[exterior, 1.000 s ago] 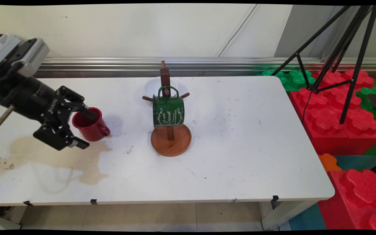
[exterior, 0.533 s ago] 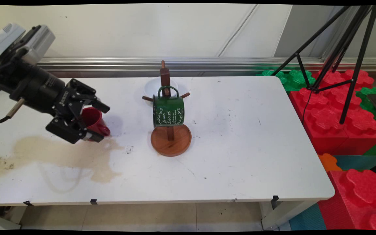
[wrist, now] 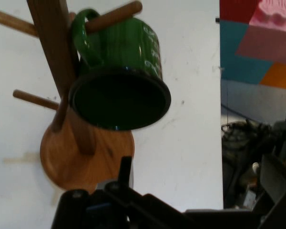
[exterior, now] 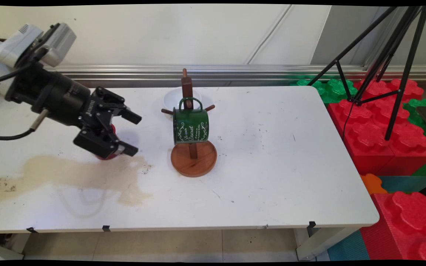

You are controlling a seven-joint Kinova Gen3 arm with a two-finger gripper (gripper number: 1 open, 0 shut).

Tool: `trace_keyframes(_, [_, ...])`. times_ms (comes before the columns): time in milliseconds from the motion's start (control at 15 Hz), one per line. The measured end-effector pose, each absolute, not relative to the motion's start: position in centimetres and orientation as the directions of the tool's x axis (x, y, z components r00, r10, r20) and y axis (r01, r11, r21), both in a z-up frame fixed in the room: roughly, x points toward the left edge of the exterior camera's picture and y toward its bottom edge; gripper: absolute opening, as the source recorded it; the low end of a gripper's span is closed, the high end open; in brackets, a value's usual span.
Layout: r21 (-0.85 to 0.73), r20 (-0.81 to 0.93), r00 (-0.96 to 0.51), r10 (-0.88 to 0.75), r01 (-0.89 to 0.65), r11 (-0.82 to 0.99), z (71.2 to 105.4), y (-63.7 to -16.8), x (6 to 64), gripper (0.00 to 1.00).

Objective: Pick up the green mug from the rack

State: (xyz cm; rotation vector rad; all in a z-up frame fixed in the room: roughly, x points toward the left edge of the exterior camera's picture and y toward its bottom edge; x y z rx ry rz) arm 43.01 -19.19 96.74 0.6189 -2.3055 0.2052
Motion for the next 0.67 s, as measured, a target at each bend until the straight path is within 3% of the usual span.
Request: trace_keyframes(667, [0.045, 0.743, -0.55, -0.381, -0.527, 0.849, 93.1, -20.4, 40.7, 1.0])
